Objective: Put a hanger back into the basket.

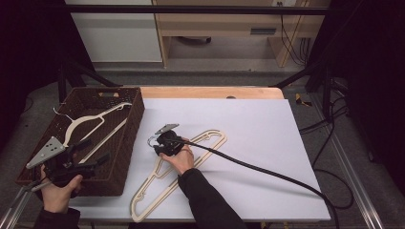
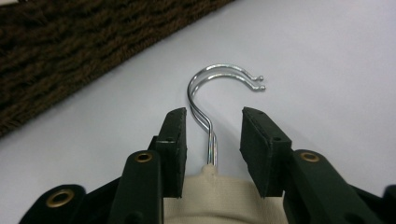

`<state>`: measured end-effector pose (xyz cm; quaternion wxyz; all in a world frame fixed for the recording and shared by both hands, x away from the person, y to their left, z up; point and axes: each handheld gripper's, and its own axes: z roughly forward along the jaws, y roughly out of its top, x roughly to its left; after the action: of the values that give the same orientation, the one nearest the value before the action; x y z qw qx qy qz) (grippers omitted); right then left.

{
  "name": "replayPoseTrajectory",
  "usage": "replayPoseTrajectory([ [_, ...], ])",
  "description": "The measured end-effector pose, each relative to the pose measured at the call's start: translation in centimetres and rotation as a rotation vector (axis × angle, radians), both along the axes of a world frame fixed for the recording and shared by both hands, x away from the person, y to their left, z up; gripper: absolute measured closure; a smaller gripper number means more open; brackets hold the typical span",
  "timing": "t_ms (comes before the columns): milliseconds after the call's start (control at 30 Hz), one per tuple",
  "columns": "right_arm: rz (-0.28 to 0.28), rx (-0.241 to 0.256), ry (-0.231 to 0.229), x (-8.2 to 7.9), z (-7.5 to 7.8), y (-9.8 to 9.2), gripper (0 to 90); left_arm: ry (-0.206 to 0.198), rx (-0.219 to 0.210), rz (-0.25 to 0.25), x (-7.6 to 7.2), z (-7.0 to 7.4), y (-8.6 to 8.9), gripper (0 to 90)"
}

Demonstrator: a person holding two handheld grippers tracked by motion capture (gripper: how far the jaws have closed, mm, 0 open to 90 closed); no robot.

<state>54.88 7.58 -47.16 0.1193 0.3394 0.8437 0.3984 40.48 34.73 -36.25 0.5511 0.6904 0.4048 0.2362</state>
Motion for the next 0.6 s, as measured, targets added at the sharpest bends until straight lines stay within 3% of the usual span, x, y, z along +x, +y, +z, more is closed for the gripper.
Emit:
replayPoseTrajectory([
  [133,-0.005,-0.016,0.020,0.20,-0.72,0.14,67.3,0.001,0.001,-0.002,0.01,-0.03,-0.07,8.0],
  [500,-0.021,-0.047,0.035,0.25,-0.63,0.30,83.5,0.004,0.004,-0.001,0.04,-0.10,-0.13,8.1],
  [600,-0.018,-0.045,0.048,0.41,-0.56,0.19,84.0,0.004,0.006,-0.002,0.04,-0.11,-0.14,8.1],
])
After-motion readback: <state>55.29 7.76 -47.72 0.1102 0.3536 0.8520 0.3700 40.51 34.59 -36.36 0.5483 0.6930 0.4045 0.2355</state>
